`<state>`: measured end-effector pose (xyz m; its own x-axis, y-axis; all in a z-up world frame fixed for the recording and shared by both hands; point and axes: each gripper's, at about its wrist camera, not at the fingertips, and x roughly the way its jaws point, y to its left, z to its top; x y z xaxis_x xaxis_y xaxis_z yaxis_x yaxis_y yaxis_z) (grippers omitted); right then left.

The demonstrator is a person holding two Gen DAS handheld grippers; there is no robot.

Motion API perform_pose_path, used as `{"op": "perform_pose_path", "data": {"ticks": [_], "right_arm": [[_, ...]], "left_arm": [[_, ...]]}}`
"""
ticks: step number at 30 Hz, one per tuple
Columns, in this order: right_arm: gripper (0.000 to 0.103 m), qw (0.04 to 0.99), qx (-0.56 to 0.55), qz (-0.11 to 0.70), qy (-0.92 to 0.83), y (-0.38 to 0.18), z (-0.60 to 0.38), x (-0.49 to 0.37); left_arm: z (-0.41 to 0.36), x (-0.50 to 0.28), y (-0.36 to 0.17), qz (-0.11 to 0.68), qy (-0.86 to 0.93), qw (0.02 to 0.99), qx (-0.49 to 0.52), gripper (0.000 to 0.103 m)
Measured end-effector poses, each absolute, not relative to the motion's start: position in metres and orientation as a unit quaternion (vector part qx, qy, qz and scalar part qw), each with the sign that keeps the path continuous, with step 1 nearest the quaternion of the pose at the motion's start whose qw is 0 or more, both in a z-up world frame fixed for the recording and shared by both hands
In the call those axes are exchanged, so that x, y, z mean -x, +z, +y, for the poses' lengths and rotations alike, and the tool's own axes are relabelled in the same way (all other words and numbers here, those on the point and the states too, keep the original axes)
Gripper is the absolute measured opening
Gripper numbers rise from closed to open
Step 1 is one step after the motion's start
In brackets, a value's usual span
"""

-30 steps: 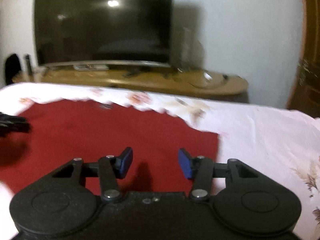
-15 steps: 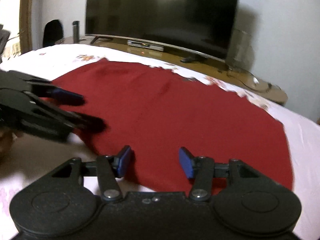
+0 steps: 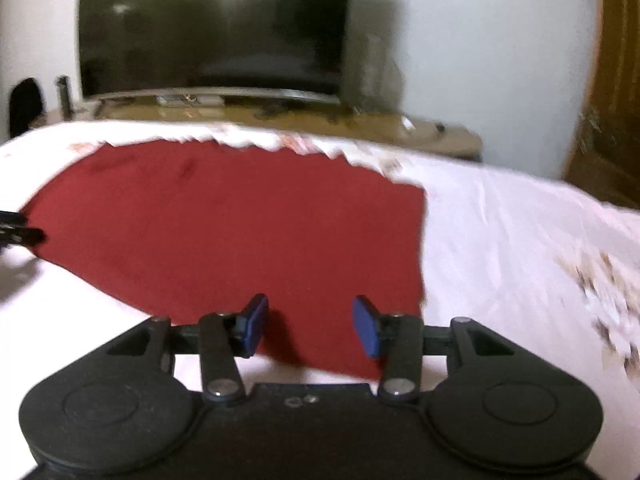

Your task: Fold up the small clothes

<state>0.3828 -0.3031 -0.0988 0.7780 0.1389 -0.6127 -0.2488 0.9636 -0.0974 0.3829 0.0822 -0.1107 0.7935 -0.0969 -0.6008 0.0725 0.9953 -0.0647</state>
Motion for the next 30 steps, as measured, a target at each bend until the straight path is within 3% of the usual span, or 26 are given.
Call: {"op": "perform_pose_path", "data": {"ticks": [4,7,11,15,19,20,21,22,23,25,30], "right_arm": [[0.045,0.938,0.045,0.331,0.090,-0.110,-0.322,-0.389],[0.044,0.936,0.100,0.323,0.096,-0.114,-0.320,-0.387],[0.044,0.935,0.086,0.331,0.097,-0.111,-0.332,-0.391],[0.046,0.946,0.047,0.312,0.079,-0.095,-0.338,-0.383],[0.045,0.935,0.002,0.346,0.074,-0.109,-0.355,-0.393],[0.043,0.935,-0.001,0.345,0.078,-0.111,-0.356,-0.393],[0.032,0.935,-0.001,0.343,0.086,-0.112,-0.355,-0.394],[0.024,0.935,0.002,0.342,0.093,-0.113,-0.354,-0.393],[0.019,0.937,0.018,0.336,0.094,-0.114,-0.351,-0.392],[0.010,0.939,0.046,0.328,0.093,-0.111,-0.348,-0.390],[0.010,0.936,0.067,0.333,0.092,-0.115,-0.355,-0.393]], "left_arm": [[0.081,-0.384,-0.114,0.321,-0.042,0.946,-0.010,0.071],[0.088,-0.383,-0.117,0.317,-0.051,0.947,-0.014,0.071],[0.089,-0.385,-0.110,0.322,-0.051,0.945,-0.018,0.071],[0.101,-0.372,-0.099,0.297,-0.019,0.955,0.013,0.072],[0.119,-0.382,-0.115,0.332,-0.026,0.942,0.050,0.071],[0.121,-0.382,-0.117,0.328,-0.031,0.943,0.052,0.060],[0.123,-0.383,-0.118,0.327,-0.035,0.943,0.053,0.034],[0.126,-0.384,-0.117,0.328,-0.044,0.942,0.063,0.015],[0.132,-0.385,-0.115,0.329,-0.045,0.940,0.077,0.008],[0.136,-0.385,-0.112,0.330,-0.054,0.941,0.053,0.007],[0.142,-0.390,-0.120,0.335,-0.064,0.938,0.068,0.008]]}}
